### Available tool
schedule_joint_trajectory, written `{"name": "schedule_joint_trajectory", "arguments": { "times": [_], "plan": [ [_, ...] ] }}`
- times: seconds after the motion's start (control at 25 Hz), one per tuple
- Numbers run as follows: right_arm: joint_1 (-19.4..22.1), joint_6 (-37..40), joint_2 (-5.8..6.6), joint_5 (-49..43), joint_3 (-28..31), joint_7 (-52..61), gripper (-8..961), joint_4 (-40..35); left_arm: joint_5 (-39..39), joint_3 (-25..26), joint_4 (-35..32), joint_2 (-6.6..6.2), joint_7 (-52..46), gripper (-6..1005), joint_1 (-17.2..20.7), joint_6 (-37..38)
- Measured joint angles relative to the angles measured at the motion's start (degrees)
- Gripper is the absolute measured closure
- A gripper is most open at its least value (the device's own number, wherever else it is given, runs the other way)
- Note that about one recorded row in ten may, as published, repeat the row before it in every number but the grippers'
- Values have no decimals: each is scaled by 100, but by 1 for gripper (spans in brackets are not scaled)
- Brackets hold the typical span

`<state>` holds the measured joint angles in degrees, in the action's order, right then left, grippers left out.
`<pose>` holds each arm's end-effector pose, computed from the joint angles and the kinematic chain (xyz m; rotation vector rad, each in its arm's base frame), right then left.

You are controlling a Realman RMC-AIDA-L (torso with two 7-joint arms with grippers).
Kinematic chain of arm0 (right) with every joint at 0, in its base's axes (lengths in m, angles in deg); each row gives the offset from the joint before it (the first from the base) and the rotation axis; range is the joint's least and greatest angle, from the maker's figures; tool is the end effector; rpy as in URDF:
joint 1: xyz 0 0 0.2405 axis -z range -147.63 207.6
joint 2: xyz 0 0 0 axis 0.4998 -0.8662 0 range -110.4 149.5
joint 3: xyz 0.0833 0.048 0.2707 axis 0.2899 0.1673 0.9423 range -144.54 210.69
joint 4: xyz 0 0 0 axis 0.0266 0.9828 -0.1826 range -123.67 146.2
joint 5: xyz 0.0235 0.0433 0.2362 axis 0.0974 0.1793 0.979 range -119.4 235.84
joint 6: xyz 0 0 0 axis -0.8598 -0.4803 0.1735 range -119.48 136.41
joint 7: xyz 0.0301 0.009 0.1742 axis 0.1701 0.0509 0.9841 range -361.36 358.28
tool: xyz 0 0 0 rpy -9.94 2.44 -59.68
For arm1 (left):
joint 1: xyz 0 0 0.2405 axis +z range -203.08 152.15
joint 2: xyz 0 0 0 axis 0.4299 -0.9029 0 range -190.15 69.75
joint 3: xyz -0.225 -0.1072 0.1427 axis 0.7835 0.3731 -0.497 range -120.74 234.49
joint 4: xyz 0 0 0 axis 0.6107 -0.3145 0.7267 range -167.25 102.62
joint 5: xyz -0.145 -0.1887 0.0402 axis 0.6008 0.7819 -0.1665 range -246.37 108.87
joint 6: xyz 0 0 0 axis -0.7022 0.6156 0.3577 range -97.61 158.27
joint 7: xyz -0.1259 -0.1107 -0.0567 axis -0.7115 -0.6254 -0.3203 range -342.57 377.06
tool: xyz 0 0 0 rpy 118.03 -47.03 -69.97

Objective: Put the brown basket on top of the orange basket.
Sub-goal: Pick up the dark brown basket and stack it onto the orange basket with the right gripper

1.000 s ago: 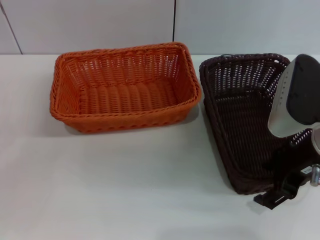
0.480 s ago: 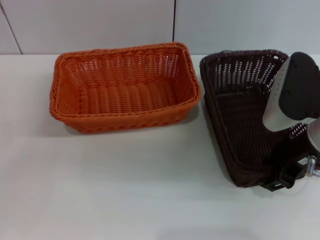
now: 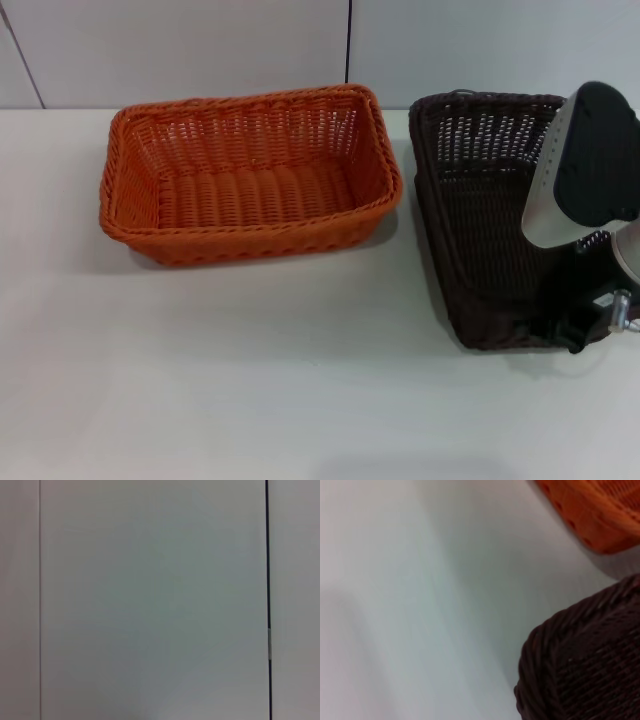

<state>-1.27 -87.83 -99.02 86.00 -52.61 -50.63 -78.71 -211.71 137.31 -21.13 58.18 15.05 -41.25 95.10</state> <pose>0.1881 0.3800 -0.0285 -2.7310 0.3541 -0.7125 -0.4601 0.3381 0.0244 -1.2061 -0.6298 -0.4908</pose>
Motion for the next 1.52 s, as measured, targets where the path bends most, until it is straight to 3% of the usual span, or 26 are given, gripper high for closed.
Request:
{"name": "schedule_joint_trajectory", "arguments": {
  "times": [0.28,0.36,0.56,0.76,1.2,1.52],
  "plan": [
    [-29,-286,10,-10,-31,-2,786,-621,6,-2,-2,6,0,218,-11,-9],
    [-29,-401,10,-46,-43,12,804,-1221,8,-2,12,7,0,218,-12,-9],
    [-76,-576,-11,-73,-151,179,803,-2244,8,-2,31,9,0,217,-12,-9],
    [-231,-640,-11,-53,-489,323,803,-2703,7,-2,18,2,0,217,-12,-8],
    [-1013,-505,8,-81,-1146,69,804,-2798,3,104,-3,-9,0,218,-53,-29],
    [-1268,21,1,-397,-1354,-1442,803,-2799,4,110,3,21,-30,218,30,-68]
  ]
}}
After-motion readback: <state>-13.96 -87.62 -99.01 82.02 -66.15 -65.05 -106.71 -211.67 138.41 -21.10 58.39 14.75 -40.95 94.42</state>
